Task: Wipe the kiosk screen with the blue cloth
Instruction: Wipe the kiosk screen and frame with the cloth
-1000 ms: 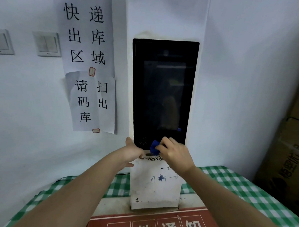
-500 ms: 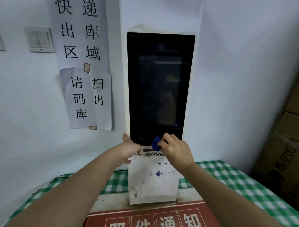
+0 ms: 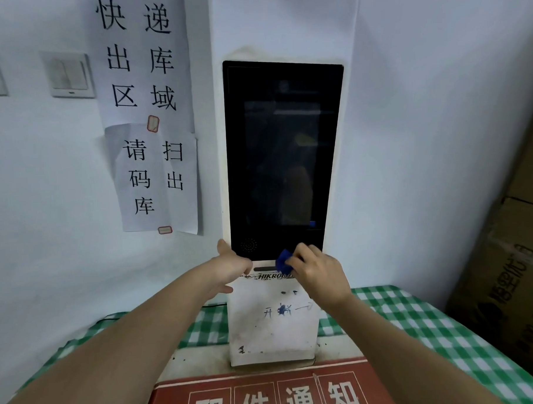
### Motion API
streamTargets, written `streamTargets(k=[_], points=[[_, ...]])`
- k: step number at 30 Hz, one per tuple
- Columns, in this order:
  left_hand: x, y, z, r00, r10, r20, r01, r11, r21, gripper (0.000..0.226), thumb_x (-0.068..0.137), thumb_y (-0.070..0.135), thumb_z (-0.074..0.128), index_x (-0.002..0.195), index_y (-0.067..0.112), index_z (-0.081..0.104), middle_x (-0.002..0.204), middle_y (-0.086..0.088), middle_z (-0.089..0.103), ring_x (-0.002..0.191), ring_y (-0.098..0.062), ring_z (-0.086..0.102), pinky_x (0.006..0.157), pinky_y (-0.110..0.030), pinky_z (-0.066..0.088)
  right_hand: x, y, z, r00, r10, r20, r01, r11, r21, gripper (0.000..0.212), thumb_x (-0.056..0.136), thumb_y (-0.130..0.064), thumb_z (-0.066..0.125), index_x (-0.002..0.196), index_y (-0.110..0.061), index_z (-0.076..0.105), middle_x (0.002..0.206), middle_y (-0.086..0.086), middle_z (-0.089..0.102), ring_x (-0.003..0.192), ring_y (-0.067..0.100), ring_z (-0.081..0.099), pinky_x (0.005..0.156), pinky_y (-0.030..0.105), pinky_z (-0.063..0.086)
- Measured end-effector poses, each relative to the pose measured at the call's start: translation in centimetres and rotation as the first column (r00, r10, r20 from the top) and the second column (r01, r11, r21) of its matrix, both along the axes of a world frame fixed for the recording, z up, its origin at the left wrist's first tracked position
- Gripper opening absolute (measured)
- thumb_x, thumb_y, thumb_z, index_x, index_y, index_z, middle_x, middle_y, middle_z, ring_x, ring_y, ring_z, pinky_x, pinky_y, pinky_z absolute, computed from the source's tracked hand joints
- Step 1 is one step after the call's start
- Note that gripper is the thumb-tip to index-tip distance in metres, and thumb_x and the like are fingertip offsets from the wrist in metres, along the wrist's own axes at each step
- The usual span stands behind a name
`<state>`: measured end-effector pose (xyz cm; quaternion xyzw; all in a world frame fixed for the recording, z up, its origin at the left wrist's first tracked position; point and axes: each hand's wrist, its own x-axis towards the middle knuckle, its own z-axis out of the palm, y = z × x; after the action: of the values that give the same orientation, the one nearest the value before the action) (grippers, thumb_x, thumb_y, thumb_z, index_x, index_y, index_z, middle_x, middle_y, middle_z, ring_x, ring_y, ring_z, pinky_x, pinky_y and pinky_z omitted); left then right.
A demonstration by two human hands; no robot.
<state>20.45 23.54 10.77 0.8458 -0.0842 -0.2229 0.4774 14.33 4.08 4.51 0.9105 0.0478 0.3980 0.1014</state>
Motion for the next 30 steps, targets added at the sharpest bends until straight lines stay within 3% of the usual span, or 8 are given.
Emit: streamTargets(k=[3, 5, 14, 18, 21, 24, 27, 30], points=[[0.1, -0.2, 0.0, 1.0, -0.005, -0.003, 0.005, 1.0, -0.001, 0.092, 0.086, 0.009, 0.05, 0.152, 0.024, -0.014, 0.148, -0.01, 0.034, 0.129, -0.025, 0.043, 0.097, -0.035, 0.049, -0.3, -0.2, 3.1, 0.986, -0.024, 0.168, -0.002, 0.989, 0.151, 0.008, 0.078, -0.011, 0.068, 0.086, -0.014, 0.07, 0.081, 0.0, 0.058, 0.065, 0.02, 0.055, 0.037, 0.023, 0.032], [0.2, -0.3, -0.1, 1.0, -0.005, -0.001, 0.005, 1.0, 0.005, 0.092, 0.086, 0.01, 0.05, 0.151, 0.024, -0.013, 0.148, -0.01, 0.035, 0.129, -0.025, 0.044, 0.096, -0.035, 0.05, -0.3, -0.8, 4.3, 0.971, -0.069, 0.23, 0.014, 0.973, 0.229, 0.01, 0.081, -0.01, 0.067, 0.09, -0.014, 0.069, 0.085, 0.0, 0.059, 0.07, 0.02, 0.056, 0.037, 0.025, 0.036], [0.8, -0.7, -0.7, 1.0, 0.012, 0.011, -0.013, 1.0, 0.025, 0.091, 0.082, 0.014, 0.053, 0.15, 0.028, -0.007, 0.141, -0.012, 0.037, 0.123, -0.024, 0.047, 0.089, -0.032, 0.052, -1.2, -2.5, -1.5, 0.998, -0.047, -0.052, 0.045, 0.998, -0.038, 0.034, 0.05, -0.005, 0.089, 0.074, -0.016, 0.068, 0.075, 0.0, 0.054, 0.057, 0.017, 0.051, 0.036, 0.021, 0.025], [0.9, -0.7, -0.7, 1.0, 0.013, 0.007, -0.013, 1.0, 0.02, 0.091, 0.083, 0.014, 0.052, 0.15, 0.027, -0.008, 0.142, -0.013, 0.036, 0.123, -0.024, 0.047, 0.09, -0.032, 0.052, -1.0, -2.2, 2.7, 0.985, -0.031, 0.168, 0.012, 0.993, 0.114, 0.017, 0.072, -0.006, 0.075, 0.085, -0.014, 0.069, 0.08, 0.002, 0.058, 0.064, 0.022, 0.055, 0.034, 0.028, 0.038], [0.9, -0.9, -0.7, 0.999, 0.025, 0.021, -0.026, 0.999, 0.026, 0.093, 0.083, 0.014, 0.053, 0.15, 0.028, -0.009, 0.14, -0.014, 0.038, 0.121, -0.024, 0.047, 0.089, -0.032, 0.052, -0.6, -1.9, 5.2, 0.951, -0.083, 0.299, 0.014, 0.975, 0.223, 0.01, 0.078, -0.009, 0.07, 0.087, -0.013, 0.07, 0.084, 0.003, 0.06, 0.069, 0.022, 0.057, 0.034, 0.027, 0.037], [0.7, -0.9, -1.1, 0.999, 0.034, 0.024, -0.035, 0.998, 0.043, 0.097, 0.083, 0.015, 0.053, 0.15, 0.027, -0.016, 0.141, -0.013, 0.037, 0.122, -0.024, 0.046, 0.087, -0.03, 0.052, -0.5, -2.6, 3.1, 0.96, -0.1, 0.26, 0.045, 0.977, 0.21, 0.019, 0.071, -0.003, 0.078, 0.085, -0.012, 0.069, 0.082, 0.003, 0.059, 0.066, 0.023, 0.056, 0.035, 0.024, 0.033], [0.8, -0.8, -1.3, 0.999, 0.032, 0.018, -0.032, 0.999, 0.032, 0.098, 0.084, 0.015, 0.053, 0.149, 0.029, -0.018, 0.144, -0.012, 0.034, 0.124, -0.024, 0.045, 0.085, -0.029, 0.051, -1.3, -3.4, -1.1, 0.991, -0.078, 0.107, 0.068, 0.993, 0.099, 0.029, 0.059, -0.003, 0.086, 0.08, -0.012, 0.068, 0.078, 0.002, 0.057, 0.059, 0.021, 0.053, 0.034, 0.022, 0.027], [0.9, -0.8, -1.3, 0.999, 0.037, 0.021, -0.037, 0.999, 0.034, 0.097, 0.084, 0.016, 0.054, 0.15, 0.028, -0.016, 0.143, -0.012, 0.035, 0.123, -0.024, 0.046, 0.088, -0.031, 0.052, -2.2, -3.9, -2.2, 0.999, -0.049, 0.01, 0.049, 0.998, 0.033, 0.03, 0.056, -0.006, 0.089, 0.077, -0.013, 0.07, 0.077, 0.001, 0.058, 0.057, 0.02, 0.054, 0.032, 0.024, 0.032]])
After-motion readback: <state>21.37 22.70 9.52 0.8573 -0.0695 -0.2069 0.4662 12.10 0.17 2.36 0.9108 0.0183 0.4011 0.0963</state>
